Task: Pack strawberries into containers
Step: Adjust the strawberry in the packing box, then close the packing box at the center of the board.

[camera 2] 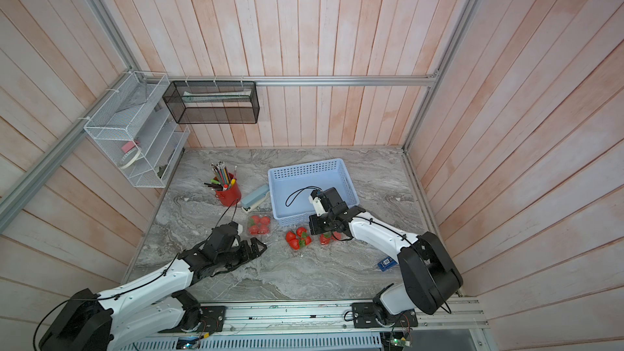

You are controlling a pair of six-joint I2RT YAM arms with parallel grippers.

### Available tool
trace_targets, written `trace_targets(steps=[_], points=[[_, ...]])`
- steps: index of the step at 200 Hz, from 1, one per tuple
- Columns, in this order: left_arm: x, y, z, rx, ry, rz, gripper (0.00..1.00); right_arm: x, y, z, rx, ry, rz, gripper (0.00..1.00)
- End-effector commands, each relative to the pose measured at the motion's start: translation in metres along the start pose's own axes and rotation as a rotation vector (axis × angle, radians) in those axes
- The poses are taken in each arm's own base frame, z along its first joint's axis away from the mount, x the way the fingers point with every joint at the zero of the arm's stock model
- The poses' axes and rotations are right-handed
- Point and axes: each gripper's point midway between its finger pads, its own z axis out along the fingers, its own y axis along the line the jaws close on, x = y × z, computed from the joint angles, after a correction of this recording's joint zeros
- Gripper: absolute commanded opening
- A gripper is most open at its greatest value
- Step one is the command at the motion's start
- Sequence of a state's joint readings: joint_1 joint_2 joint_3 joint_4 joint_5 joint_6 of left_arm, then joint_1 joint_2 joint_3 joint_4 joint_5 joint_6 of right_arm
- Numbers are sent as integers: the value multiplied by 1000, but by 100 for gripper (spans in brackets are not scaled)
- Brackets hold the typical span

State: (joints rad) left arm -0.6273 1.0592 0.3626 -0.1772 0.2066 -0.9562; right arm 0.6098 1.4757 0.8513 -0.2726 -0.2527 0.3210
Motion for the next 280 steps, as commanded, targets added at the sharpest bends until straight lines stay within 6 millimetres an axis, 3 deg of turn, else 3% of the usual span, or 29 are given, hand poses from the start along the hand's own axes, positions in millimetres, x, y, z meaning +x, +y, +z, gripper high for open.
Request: trace_targets(steps=[1, 43, 70, 112, 208, 280], points=[[3, -1, 7, -12, 5, -24, 100, 6, -7, 12, 4, 26, -11, 0], [7, -14, 13, 10, 19, -20, 100, 3, -13, 27, 13, 47, -10, 0], [1, -34, 7, 53, 12, -12, 100, 4, -14, 31, 16, 54, 2, 0], [-12, -65, -8, 120, -13, 8, 100, 6, -16, 29, 27, 48, 6, 0], [-24, -121, -15, 228, -17, 63, 100, 14, -11, 30, -15, 51, 33, 1], [-25, -161, -4, 325, 9, 91, 100, 22, -9, 29, -32, 46, 50, 1]])
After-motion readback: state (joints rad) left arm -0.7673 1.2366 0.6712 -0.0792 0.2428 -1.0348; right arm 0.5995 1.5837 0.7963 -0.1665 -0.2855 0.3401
